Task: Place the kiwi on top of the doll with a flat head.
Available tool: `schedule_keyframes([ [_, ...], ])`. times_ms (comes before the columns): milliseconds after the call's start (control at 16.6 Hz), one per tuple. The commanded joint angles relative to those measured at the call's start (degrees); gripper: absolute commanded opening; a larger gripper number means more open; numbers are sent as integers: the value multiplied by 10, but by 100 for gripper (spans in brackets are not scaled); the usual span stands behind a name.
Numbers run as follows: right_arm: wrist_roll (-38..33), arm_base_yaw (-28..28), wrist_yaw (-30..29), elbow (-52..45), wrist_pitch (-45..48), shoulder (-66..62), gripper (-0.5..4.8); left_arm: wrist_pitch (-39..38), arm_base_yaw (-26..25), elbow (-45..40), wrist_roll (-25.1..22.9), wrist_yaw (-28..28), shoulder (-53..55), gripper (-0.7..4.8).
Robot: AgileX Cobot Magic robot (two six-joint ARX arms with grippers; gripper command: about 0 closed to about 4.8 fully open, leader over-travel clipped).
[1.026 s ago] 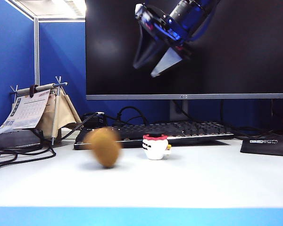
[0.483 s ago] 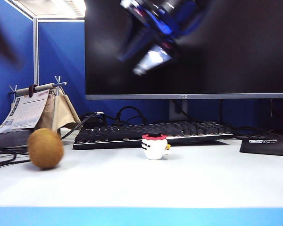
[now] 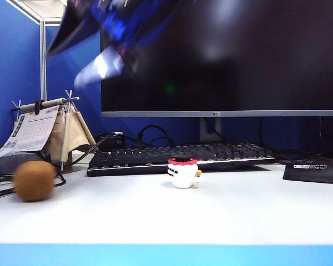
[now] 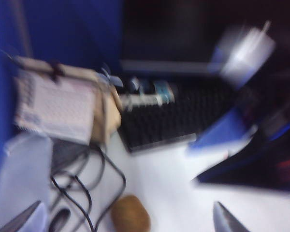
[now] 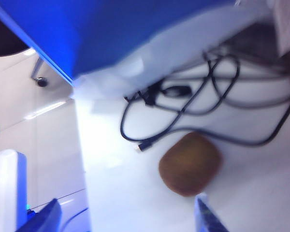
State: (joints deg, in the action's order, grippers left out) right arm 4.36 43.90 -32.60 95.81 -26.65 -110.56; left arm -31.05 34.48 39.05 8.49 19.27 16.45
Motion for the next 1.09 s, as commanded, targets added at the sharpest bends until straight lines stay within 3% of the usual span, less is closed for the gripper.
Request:
schedule_keyframes([
  [60,-14,7,-5,74,-28,-68,379,-29,0,24,-6,0,-58,479],
  [241,-15,27,42,174,-35,-146,392,-73,0,25,-3,-5,-98,479],
  [362,-27,36,77,208,-42,-188,392,-105,0,25,5,-40,-98,479],
  [543,-38,50,101,208,-43,-230,393,-102,0,25,31,-67,-98,479],
  [724,-57,63,137,208,-45,-274,406,-103,0,25,24,-68,-99,479],
  [1086,-64,59,141,208,-100,-284,405,-104,0,25,-3,-79,-99,479],
])
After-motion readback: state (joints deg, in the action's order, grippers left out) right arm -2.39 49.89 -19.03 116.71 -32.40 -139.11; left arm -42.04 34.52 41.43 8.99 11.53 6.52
